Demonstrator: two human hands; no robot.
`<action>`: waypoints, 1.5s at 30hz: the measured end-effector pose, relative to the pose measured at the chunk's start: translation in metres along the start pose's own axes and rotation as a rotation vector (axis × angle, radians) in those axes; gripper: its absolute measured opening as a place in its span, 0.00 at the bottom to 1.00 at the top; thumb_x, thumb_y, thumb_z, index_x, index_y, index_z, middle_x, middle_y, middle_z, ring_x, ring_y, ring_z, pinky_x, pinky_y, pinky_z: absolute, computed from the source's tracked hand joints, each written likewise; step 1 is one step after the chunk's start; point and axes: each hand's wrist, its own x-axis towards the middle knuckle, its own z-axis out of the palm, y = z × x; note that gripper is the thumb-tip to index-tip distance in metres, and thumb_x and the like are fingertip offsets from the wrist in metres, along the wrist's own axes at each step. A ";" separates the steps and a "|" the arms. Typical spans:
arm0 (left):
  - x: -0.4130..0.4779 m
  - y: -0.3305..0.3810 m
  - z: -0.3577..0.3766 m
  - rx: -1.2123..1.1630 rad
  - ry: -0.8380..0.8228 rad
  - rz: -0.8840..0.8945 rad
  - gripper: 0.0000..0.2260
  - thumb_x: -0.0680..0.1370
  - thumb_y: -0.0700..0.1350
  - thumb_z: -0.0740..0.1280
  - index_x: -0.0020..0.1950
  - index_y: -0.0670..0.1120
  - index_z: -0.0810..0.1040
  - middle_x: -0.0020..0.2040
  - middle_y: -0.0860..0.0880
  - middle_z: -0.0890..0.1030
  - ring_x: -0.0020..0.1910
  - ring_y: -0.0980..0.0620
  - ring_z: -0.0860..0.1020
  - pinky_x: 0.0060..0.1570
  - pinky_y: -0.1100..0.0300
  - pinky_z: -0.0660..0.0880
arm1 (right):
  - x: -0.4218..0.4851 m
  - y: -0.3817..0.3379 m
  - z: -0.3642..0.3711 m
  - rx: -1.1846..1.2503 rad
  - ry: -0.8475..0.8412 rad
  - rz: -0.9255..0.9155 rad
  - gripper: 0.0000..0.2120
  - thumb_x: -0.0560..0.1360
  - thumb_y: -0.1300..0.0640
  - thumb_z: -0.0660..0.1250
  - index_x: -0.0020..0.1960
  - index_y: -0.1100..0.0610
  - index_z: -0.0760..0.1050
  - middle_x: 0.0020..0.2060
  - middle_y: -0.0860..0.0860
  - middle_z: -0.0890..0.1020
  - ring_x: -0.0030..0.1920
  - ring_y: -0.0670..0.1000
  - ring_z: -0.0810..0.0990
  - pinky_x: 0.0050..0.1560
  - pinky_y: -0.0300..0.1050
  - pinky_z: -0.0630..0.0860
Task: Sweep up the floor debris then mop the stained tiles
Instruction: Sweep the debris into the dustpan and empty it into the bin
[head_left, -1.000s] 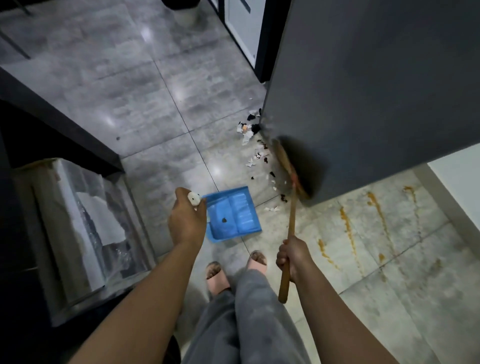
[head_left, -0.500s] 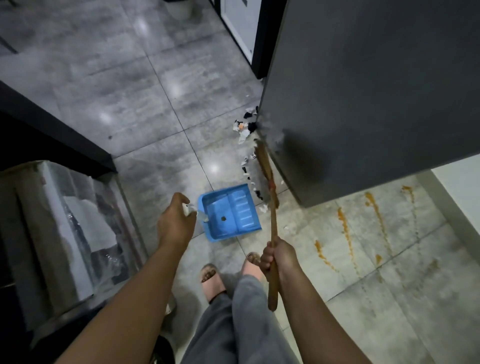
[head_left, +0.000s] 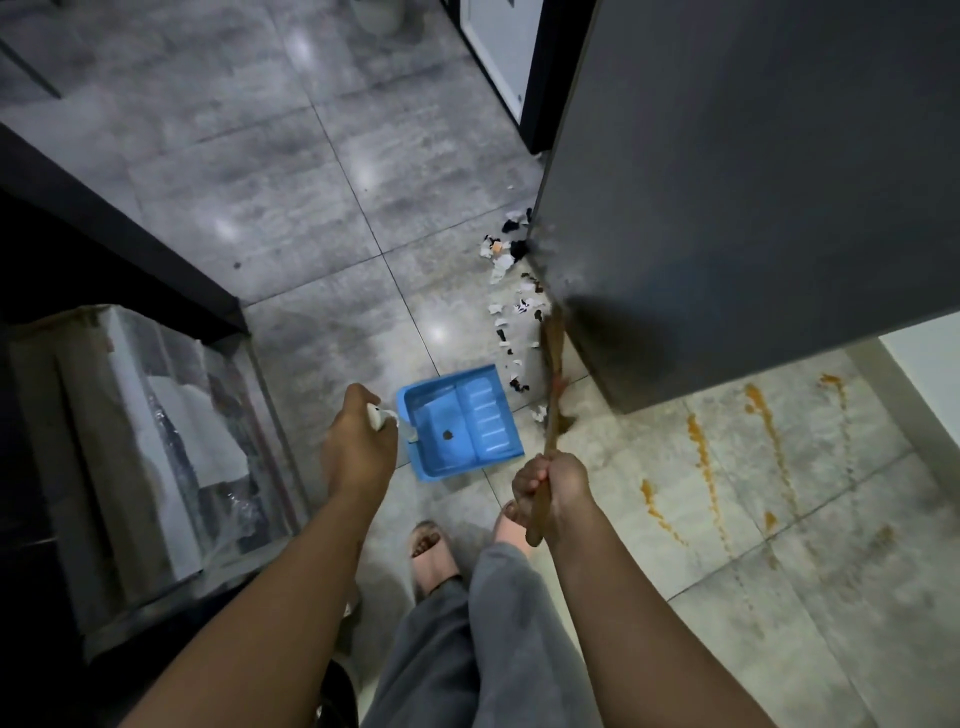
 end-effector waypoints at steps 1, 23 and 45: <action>0.001 0.000 -0.002 0.000 0.000 -0.010 0.05 0.77 0.42 0.66 0.51 0.48 0.71 0.41 0.49 0.76 0.37 0.47 0.74 0.31 0.60 0.65 | -0.007 0.001 -0.002 0.038 -0.034 -0.004 0.17 0.83 0.58 0.48 0.36 0.54 0.62 0.19 0.47 0.62 0.19 0.45 0.59 0.24 0.36 0.58; 0.005 -0.001 -0.022 -0.091 0.030 -0.076 0.07 0.76 0.40 0.67 0.51 0.46 0.71 0.42 0.47 0.77 0.38 0.46 0.74 0.31 0.61 0.65 | -0.031 0.017 -0.014 0.398 -0.217 0.033 0.18 0.85 0.53 0.49 0.38 0.56 0.63 0.19 0.46 0.63 0.15 0.43 0.60 0.15 0.32 0.57; 0.083 0.025 -0.060 -0.055 0.201 -0.103 0.06 0.75 0.42 0.66 0.49 0.49 0.71 0.39 0.53 0.72 0.35 0.51 0.68 0.28 0.63 0.59 | -0.010 -0.025 0.111 0.215 -0.213 0.037 0.20 0.85 0.55 0.46 0.36 0.55 0.61 0.16 0.46 0.62 0.13 0.44 0.59 0.13 0.30 0.57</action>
